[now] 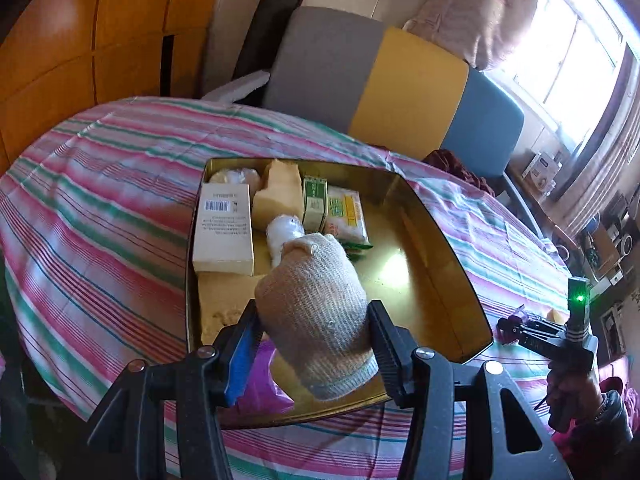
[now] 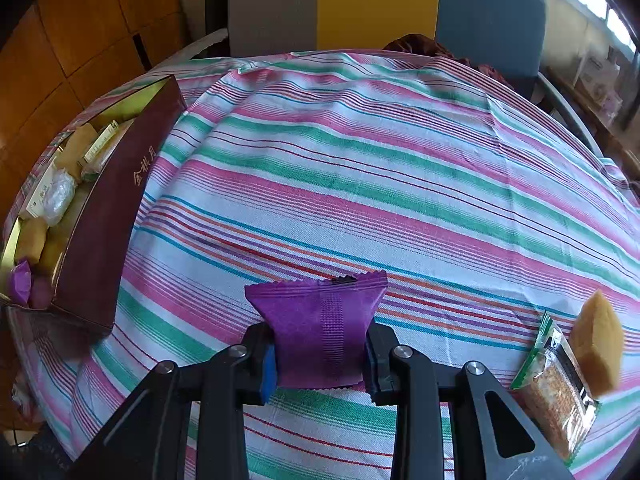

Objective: Organize objects
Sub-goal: 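Carry the wrapped roll into the gold tray and open the left gripper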

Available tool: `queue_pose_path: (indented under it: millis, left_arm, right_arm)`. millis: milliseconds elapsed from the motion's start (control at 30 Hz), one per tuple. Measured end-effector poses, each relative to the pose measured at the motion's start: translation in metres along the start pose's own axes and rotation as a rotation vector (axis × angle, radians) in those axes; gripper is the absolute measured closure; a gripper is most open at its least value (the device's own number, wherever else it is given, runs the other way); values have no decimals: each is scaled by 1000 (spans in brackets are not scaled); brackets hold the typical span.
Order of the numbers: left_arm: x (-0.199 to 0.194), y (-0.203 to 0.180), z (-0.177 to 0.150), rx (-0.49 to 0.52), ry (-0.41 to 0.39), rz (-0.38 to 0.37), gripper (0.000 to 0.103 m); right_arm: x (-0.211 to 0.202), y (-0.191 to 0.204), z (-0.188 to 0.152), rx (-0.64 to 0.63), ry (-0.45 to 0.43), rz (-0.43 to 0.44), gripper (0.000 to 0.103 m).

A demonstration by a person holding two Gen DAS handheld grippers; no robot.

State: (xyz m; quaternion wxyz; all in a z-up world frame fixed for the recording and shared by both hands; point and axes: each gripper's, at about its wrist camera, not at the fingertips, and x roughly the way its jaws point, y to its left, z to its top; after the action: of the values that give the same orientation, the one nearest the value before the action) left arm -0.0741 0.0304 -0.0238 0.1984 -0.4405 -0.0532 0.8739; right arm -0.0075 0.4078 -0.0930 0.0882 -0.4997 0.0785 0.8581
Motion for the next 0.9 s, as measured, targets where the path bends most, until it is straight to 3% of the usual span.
queue_pose_path:
  millis: [167,267,400,700,900]
  left_arm:
    - [33,-16,-8,94,111,60,49]
    - [50,-27,-9,151,141,56,49]
    - [63,-25,-11,159,157,115,49]
    - [18,-9,-15,89,18,141,49]
    - [0,-3,-16,67,-19,153,49]
  right_arm:
    - [0,0,0,-4,1,-1,70]
    - [0,1,1,-5,1,-4,70]
    - [0,1,1,-10,1,-7,70]
    - [-1,1,1,-11,-4,-13,70]
    - [-11,-2,2,33,-17,-4,71]
